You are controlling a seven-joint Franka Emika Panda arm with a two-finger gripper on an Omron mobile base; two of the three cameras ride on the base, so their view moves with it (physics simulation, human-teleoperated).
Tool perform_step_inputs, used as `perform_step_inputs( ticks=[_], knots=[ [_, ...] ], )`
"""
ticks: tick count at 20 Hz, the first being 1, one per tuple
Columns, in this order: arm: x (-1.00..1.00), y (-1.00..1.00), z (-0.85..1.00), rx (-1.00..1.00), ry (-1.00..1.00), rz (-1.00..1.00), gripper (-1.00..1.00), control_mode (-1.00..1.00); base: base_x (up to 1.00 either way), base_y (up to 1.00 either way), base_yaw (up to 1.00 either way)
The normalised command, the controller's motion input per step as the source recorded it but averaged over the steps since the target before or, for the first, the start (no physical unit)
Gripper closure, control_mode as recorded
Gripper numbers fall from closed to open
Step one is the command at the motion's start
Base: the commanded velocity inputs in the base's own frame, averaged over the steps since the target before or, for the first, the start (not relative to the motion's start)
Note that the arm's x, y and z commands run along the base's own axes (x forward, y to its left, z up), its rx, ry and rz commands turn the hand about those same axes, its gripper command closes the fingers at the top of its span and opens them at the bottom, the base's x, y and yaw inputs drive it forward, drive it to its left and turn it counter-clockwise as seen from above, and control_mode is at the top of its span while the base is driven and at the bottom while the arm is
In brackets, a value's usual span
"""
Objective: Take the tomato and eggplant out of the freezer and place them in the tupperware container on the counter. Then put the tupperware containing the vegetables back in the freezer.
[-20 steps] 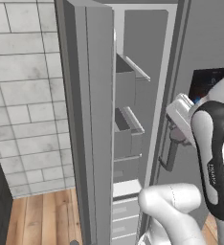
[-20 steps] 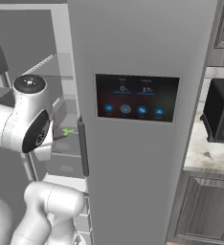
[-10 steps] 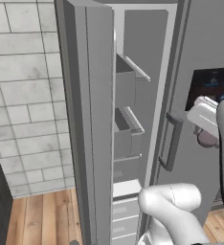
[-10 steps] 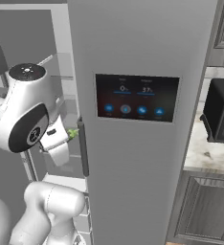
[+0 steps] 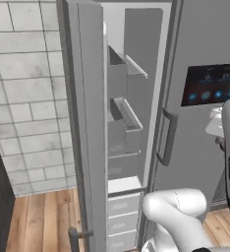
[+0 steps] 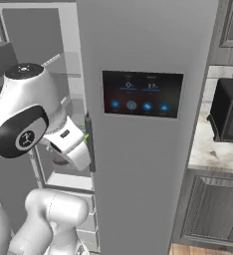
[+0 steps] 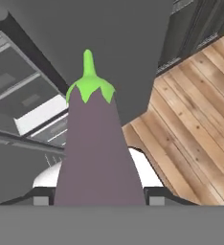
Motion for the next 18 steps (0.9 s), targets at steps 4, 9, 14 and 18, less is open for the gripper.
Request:
perform_step_inputs(
  ticks=[4,9,14,18],
  knots=[
    [0.0,0.0,0.0,0.0,0.0,0.0,1.0,1.0,-0.39,-0.81,0.0],
    [0.0,0.0,0.0,0.0,0.0,0.0,1.0,1.0,0.16,-1.0,0.04],
    [0.0,0.0,0.0,0.0,0.0,0.0,1.0,1.0,0.5,-1.0,0.12],
    [0.0,0.0,0.0,0.0,0.0,0.0,1.0,1.0,0.59,-1.0,0.14]
  ],
)
